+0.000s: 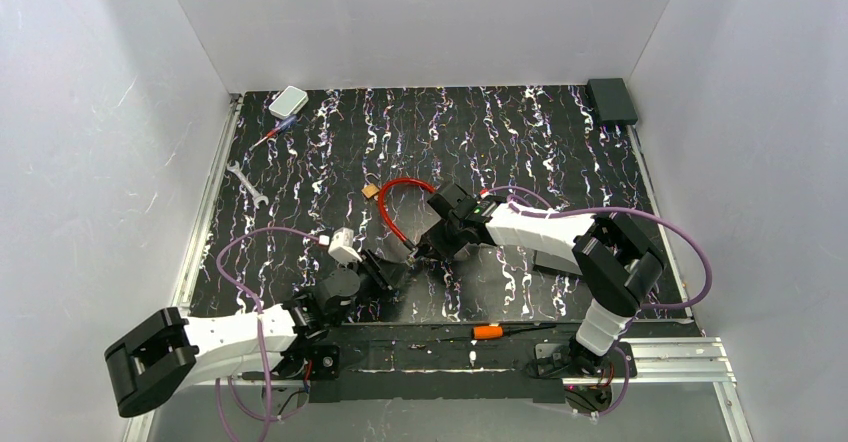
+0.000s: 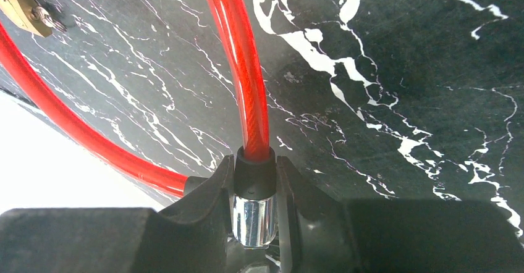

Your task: Unlock with the key

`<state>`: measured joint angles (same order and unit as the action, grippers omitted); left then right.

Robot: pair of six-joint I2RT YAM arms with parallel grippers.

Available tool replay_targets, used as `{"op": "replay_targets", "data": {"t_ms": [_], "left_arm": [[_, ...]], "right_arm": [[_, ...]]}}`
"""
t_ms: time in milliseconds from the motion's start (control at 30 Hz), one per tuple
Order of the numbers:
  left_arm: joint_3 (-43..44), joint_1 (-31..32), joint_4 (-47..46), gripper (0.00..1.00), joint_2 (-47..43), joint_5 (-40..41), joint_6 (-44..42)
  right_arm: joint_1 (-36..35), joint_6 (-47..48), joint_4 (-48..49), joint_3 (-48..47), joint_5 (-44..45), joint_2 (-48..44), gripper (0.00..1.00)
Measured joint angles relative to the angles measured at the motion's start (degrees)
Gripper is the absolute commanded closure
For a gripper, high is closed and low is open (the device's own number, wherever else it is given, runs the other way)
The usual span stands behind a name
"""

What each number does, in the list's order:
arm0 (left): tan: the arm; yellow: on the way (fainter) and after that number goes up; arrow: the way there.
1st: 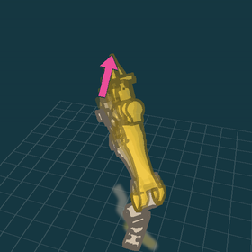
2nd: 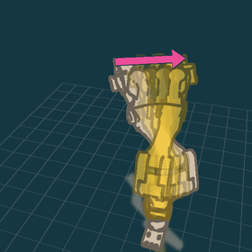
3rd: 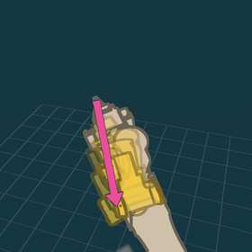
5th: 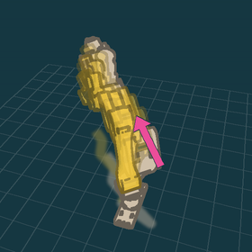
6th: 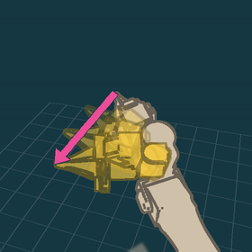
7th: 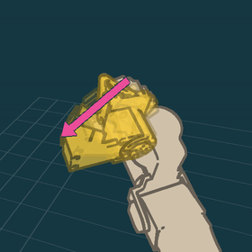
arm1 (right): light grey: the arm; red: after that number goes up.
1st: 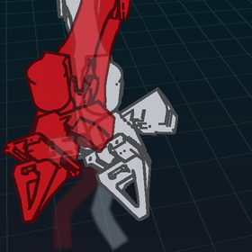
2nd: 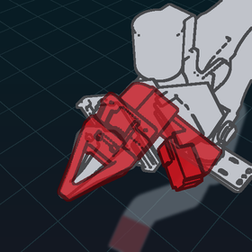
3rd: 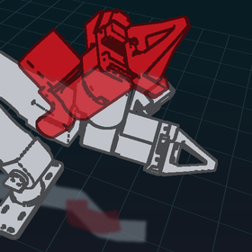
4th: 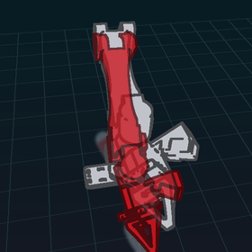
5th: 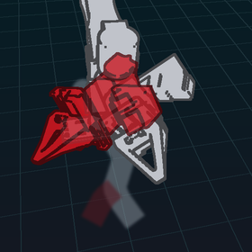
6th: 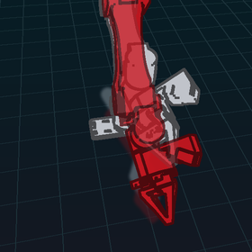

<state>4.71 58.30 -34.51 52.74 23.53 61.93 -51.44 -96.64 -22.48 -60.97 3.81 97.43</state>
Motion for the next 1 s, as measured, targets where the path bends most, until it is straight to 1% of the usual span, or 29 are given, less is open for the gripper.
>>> {"op": "replay_targets", "data": {"t_ms": [233, 533, 567, 633, 667, 1000], "left_arm": [[0.0, 0.0, -1.2, 0.76, 0.0, 0.1, 0.1], [1.8, 0.0, -2.8, 0.81, 4.7, 0.0, -0.6], [2.0, 0.0, -2.9, 0.84, 5.2, 0.0, -0.7], [2.3, 0.0, -3.1, 0.95, 5.9, 0.0, -0.9], [2.4, 0.0, -3.1, 1.00, 6.4, 0.1, -1.1], [3.1, 0.0, -3.3, 1.00, 8.9, 0.1, -2.4]], "right_arm": [[0.0, 0.0, 0.0, 0.0, -0.8, 0.0, 0.99], [0.0, 0.0, 0.1, 0.0, -1.4, 0.0, 0.99], [0.0, 0.1, 0.2, 0.0, -1.4, 0.0, 0.99], [0.0, 0.2, 0.1, 0.0, -1.4, 0.0, 0.99], [0.1, 0.5, 0.1, 0.1, -1.4, 0.0, 0.99], [0.2, 1.0, -0.2, 0.9, -1.1, -0.4, 0.99]]}}
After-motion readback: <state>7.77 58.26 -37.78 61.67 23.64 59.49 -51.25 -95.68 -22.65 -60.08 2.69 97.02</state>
